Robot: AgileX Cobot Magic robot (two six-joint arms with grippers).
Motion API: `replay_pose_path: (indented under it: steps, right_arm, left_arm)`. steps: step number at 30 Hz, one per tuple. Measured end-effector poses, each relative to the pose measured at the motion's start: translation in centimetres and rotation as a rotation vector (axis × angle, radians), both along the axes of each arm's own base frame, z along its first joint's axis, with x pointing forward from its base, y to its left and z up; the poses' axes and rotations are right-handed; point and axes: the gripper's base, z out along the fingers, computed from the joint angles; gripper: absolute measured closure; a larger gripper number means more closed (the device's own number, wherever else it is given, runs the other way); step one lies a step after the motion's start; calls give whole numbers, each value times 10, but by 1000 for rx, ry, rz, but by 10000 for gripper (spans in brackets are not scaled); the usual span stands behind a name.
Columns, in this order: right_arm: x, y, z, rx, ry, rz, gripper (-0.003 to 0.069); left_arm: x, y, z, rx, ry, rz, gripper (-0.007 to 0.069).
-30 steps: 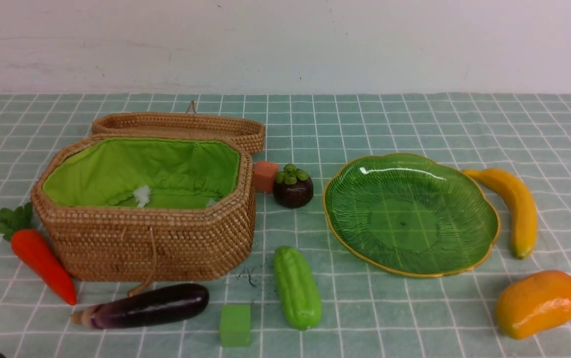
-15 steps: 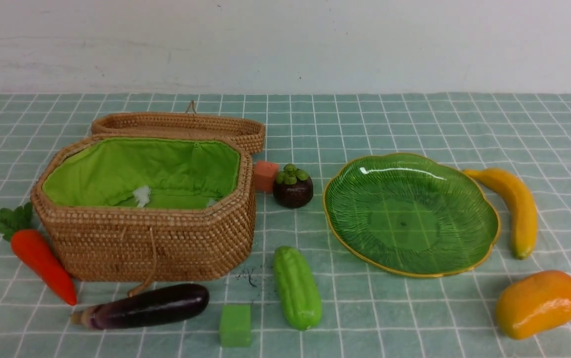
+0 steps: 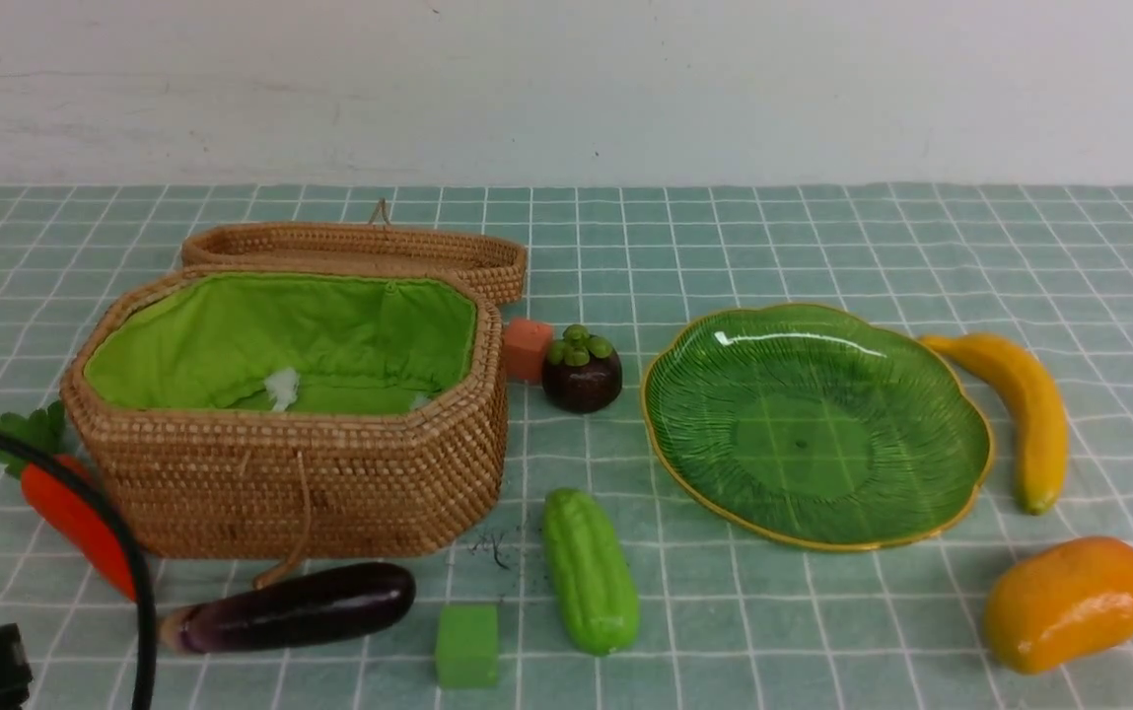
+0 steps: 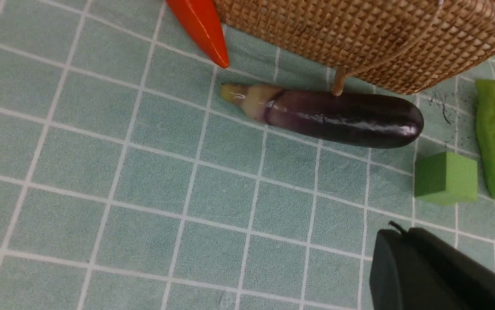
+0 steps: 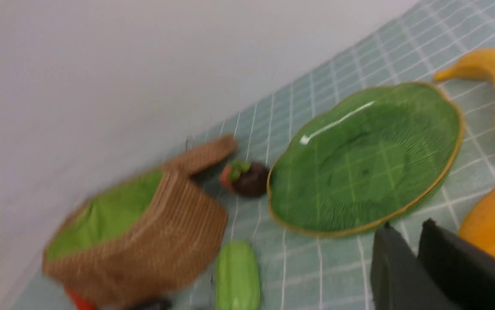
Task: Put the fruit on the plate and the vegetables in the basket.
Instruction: Use the left arm to grab a carrot and put it into the left basket
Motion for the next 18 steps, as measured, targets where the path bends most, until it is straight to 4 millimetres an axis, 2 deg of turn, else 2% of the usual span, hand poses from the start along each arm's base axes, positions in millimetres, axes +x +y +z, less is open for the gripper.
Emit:
replay_pose_path:
  steps: [1,2,3,5,7,8,9,12,18]
  right_arm:
    - [-4,5,29,-133,38,126,605]
    - [-7,6,37,-151,42,147,608]
    - [-10,10,61,-253,73,257,629]
    - [-11,15,88,-362,106,385,643]
    - [-10,18,111,-421,139,465,646]
    - [-10,19,116,-430,144,481,647]
    - [-6,23,131,-470,156,533,647]
    - [-2,27,152,-509,116,573,647]
    - [-1,34,163,-571,9,672,647]
  left_arm:
    - [4,0,-1,4,10,1,638]
    - [5,0,-1,4,13,1,638]
    - [10,0,-2,13,19,3,638]
    - [15,1,-5,37,23,3,638]
    - [21,4,-7,73,42,10,638]
    - [23,4,-7,76,46,14,638]
    - [30,9,-7,92,66,58,638]
    - [49,23,-3,92,101,171,638]
    - [91,55,-8,1,177,337,638]
